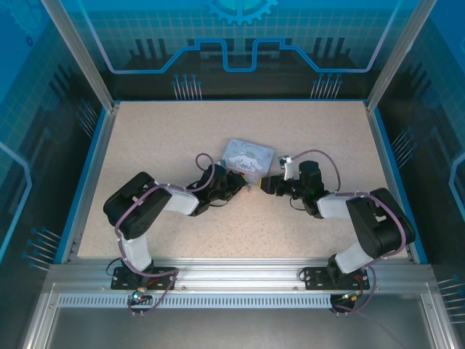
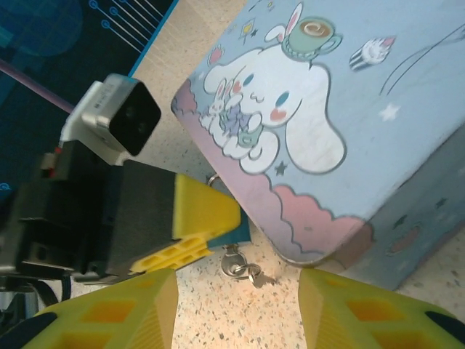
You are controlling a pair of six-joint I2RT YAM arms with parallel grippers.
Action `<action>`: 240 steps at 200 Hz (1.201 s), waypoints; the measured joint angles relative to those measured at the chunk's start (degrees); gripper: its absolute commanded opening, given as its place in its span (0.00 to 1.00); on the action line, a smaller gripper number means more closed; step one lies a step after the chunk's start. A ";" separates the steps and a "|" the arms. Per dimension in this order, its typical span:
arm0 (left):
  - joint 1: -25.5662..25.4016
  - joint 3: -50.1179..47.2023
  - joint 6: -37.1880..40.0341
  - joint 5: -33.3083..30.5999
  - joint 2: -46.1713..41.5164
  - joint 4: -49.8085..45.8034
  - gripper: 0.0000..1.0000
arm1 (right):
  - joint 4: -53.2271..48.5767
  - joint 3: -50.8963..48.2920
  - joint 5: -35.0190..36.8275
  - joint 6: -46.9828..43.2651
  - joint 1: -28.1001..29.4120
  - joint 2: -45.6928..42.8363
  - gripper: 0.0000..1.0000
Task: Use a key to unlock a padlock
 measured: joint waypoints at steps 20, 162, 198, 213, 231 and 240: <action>-0.07 0.20 0.00 0.44 1.31 1.31 0.00 | -3.96 1.42 1.09 -0.74 -0.61 -1.75 0.52; 0.59 -9.07 1.60 -1.79 -8.37 -1.92 0.62 | -16.79 2.21 5.77 -2.73 -1.40 -6.58 0.73; 4.85 -9.64 6.27 -3.54 -20.39 -11.47 0.70 | -17.46 3.08 5.57 -0.63 -1.33 -5.75 0.82; 8.48 -8.46 9.05 -3.80 -23.69 -15.19 0.74 | -17.81 4.70 5.73 -0.28 -1.16 -4.26 0.86; 13.75 -4.70 12.66 -2.82 -24.13 -19.28 0.75 | -17.79 7.21 5.79 0.04 -0.96 -1.77 0.88; 16.46 -1.99 14.56 -1.77 -23.04 -20.81 0.76 | -17.79 8.59 5.64 0.24 -0.90 -0.22 0.90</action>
